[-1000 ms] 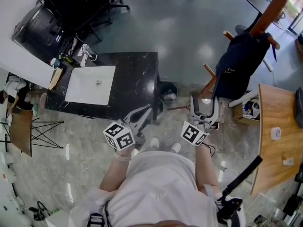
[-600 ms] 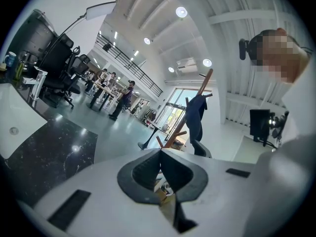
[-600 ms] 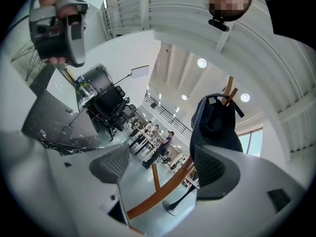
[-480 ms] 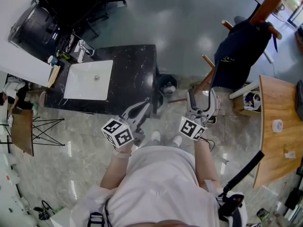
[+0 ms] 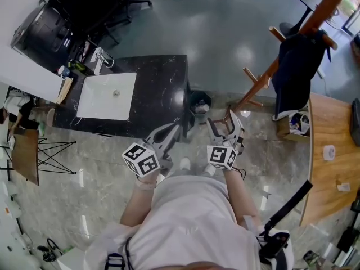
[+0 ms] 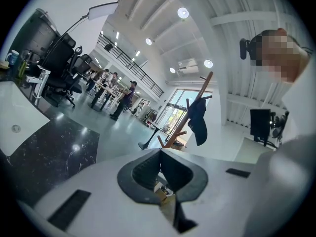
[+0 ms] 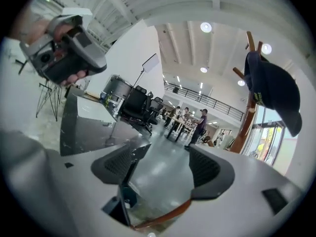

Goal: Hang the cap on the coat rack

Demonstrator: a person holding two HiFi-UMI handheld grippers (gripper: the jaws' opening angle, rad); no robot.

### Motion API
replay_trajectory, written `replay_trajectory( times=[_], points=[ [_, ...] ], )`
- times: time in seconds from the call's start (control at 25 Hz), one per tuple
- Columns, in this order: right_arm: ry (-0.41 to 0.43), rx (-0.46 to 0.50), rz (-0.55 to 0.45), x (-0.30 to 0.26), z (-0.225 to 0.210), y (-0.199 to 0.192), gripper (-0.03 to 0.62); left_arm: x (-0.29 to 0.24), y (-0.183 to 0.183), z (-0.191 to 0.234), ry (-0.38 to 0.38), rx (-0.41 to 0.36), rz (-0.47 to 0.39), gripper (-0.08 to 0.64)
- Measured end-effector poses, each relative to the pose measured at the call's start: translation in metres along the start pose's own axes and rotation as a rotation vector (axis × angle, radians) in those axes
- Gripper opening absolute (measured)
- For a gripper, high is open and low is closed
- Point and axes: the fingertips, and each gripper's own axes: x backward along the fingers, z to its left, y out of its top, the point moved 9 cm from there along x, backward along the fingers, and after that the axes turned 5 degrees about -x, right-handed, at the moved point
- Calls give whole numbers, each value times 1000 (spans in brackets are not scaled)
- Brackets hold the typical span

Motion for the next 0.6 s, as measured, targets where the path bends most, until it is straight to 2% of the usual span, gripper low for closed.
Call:
replay_trajectory(
  times=[0.12, 0.28, 0.36, 0.44, 0.52, 0.6],
  points=[
    [82, -89, -24, -1, 4, 18, 380, 6, 4, 2, 7, 2, -20, 8],
    [194, -260, -122, 0, 3, 52, 376, 12, 11, 5, 9, -5, -49, 8],
    [226, -297, -166, 4, 1, 71, 364, 14, 15, 5, 11, -8, -59, 8],
    [246, -298, -210, 10, -3, 90, 311, 16, 18, 5, 11, -11, -72, 8],
    [271, -307, -262, 16, -8, 109, 217, 16, 23, 5, 5, -17, -88, 8],
    [311, -354, -304, 22, -14, 124, 187, 15, 28, 4, -5, -25, -102, 8]
  ],
)
